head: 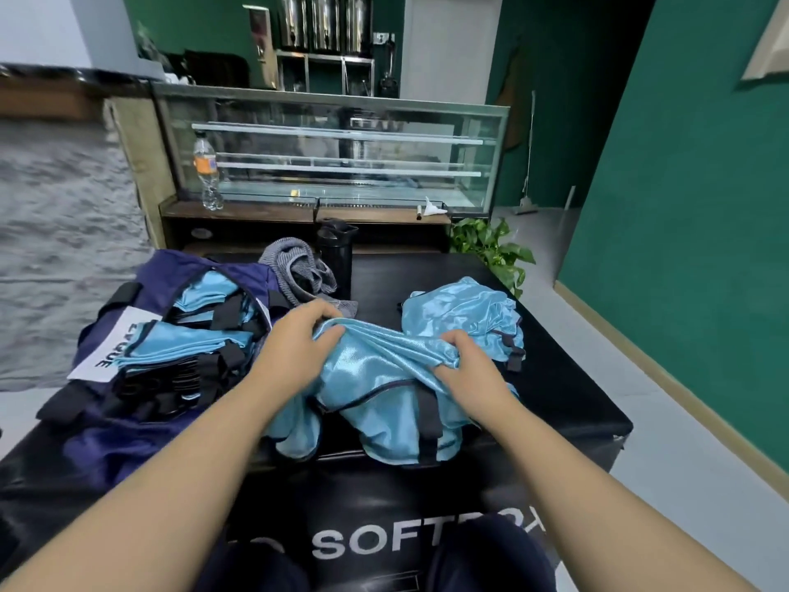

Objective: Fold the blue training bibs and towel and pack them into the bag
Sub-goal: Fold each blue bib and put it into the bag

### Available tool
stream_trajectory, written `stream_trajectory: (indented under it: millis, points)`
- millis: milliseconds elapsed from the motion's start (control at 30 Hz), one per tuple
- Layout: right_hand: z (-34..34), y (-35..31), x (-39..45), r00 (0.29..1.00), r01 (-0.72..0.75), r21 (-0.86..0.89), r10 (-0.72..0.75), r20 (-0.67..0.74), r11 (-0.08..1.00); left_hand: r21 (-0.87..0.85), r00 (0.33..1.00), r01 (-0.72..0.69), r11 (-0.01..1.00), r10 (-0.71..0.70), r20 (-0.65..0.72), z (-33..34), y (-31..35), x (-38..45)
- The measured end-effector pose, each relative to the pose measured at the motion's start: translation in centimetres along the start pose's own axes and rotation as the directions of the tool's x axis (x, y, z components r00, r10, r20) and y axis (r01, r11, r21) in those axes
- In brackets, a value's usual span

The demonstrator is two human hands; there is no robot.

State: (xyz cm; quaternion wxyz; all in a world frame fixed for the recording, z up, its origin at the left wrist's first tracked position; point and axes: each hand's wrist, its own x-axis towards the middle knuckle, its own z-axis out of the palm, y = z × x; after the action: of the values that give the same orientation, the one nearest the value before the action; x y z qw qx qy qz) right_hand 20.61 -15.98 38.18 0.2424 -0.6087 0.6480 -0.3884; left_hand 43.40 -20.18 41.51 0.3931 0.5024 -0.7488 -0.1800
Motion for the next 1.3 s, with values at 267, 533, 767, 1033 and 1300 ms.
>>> stream_trajectory:
  millis: [267, 533, 767, 1033, 1300]
  points:
    - [-1.8, -1.2, 2.3, 0.986, -0.033, 0.058, 0.042, -0.163, 0.998, 0.247, 0.999, -0.05, 0.968, 0.044, 0.029, -2.3, 0.0, 4.2]
    - [-2.6, -0.4, 4.7, 0.967, -0.007, -0.011, 0.004, -0.256, 1.0, 0.361, 0.971, 0.12, 0.925, -0.034, -0.236, -3.5, -1.3, 6.4]
    - [-2.0, 0.8, 4.6, 0.963, -0.118, -0.056, 0.1, -0.252, 0.991, 0.017, 0.982, 0.168, 0.986, -0.166, -0.086, -1.2, -2.3, 5.7]
    - [-0.5, 2.6, 3.4, 0.996, -0.089, -0.264, 0.089, -0.013, 0.961, 0.182, 0.893, 0.148, 0.972, -0.211, 0.398, 4.0, -4.4, 2.3]
    - [2.2, 3.8, 2.5, 0.967, -0.112, -0.393, 0.191, 0.168, 0.913, 0.505, 0.721, 0.015, 0.863, -0.359, 0.592, 6.3, -7.6, -1.3]
